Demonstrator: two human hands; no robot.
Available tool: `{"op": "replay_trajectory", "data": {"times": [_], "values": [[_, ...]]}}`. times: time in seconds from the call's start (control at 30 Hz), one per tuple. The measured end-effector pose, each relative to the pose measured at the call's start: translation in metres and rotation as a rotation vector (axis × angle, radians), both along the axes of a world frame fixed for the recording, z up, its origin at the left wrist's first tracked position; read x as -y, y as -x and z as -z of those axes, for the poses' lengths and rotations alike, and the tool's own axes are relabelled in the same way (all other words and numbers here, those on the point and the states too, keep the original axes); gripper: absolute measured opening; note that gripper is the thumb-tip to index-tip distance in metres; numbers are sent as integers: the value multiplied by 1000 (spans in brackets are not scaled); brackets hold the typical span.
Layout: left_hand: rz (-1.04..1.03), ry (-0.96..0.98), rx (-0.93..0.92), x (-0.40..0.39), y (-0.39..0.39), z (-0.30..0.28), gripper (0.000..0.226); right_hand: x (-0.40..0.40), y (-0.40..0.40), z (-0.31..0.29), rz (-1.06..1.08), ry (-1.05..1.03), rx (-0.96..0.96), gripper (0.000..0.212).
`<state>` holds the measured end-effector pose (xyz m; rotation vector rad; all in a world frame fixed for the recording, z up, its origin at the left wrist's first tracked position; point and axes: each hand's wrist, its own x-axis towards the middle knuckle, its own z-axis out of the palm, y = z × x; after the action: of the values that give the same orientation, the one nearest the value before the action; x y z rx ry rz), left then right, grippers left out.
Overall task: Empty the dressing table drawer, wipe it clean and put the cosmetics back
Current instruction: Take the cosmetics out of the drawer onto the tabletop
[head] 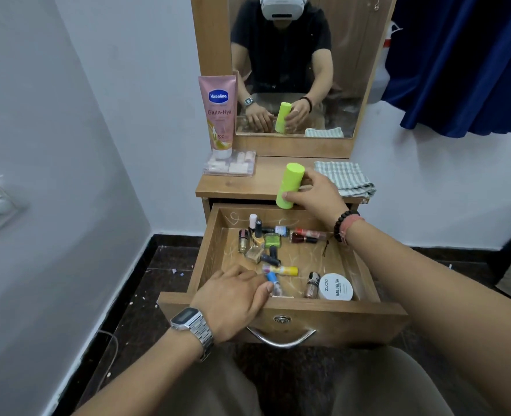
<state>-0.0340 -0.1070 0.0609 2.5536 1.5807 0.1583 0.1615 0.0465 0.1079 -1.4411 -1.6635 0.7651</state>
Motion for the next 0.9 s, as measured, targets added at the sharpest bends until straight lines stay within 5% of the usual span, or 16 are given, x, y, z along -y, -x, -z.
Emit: {"op": "replay_trajectory", "data": {"times": [0.9], "values": [[-15,-102,43,-1,0,7,51,-137,61,-10,203,-159,34,48]]}}
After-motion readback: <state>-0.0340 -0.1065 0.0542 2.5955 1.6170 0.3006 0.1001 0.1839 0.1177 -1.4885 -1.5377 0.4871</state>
